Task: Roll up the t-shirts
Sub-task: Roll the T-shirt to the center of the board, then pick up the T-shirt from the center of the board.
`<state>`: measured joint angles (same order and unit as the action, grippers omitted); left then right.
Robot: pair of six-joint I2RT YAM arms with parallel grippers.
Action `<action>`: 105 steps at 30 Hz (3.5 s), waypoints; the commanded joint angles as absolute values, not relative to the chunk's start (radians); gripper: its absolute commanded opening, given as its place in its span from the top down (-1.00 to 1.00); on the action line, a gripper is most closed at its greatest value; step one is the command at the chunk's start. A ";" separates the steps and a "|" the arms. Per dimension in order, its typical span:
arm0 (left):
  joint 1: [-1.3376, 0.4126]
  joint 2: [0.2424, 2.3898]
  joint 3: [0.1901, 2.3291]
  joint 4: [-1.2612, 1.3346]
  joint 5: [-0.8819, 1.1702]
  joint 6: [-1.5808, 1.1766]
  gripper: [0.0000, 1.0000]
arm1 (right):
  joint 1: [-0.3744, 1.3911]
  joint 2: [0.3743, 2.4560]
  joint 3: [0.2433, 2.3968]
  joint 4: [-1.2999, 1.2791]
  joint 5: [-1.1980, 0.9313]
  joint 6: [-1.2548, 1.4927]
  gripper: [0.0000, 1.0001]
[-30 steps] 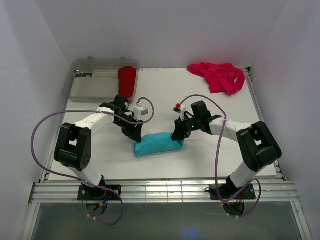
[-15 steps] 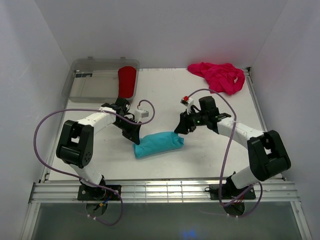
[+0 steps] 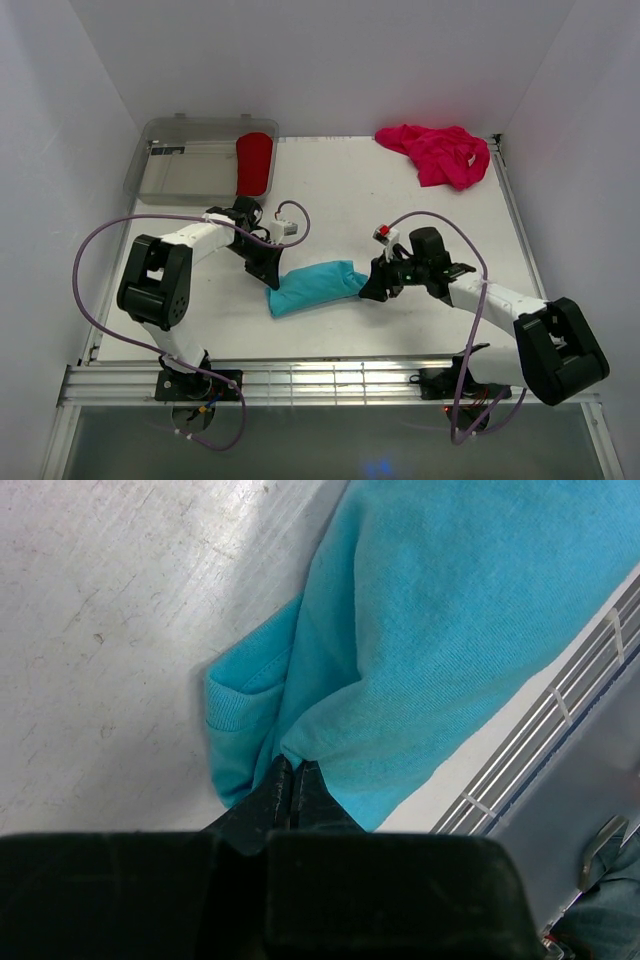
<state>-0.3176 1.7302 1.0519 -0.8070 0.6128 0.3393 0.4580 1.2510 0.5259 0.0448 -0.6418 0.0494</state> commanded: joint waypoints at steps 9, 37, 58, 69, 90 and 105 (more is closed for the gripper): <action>-0.316 1.729 1.081 -0.785 0.592 0.348 1.00 | 0.537 1.339 0.584 0.227 -0.580 0.041 0.00; -0.316 1.712 1.112 -0.741 0.339 0.454 1.00 | 0.351 1.381 0.505 0.124 -0.782 0.176 0.73; -0.318 1.697 1.169 -0.801 0.534 0.411 1.00 | 0.471 1.549 0.790 0.126 -0.695 0.149 -0.20; -0.318 1.671 1.261 -0.842 0.589 0.390 1.00 | 0.445 1.499 0.752 0.155 -0.630 0.207 0.85; -0.354 1.714 1.313 -0.741 0.379 0.347 0.21 | 0.356 1.621 0.701 0.250 -0.609 0.359 0.85; -0.451 1.603 1.973 -0.869 0.446 0.917 -0.96 | 0.354 1.644 0.752 0.210 -0.577 0.376 0.85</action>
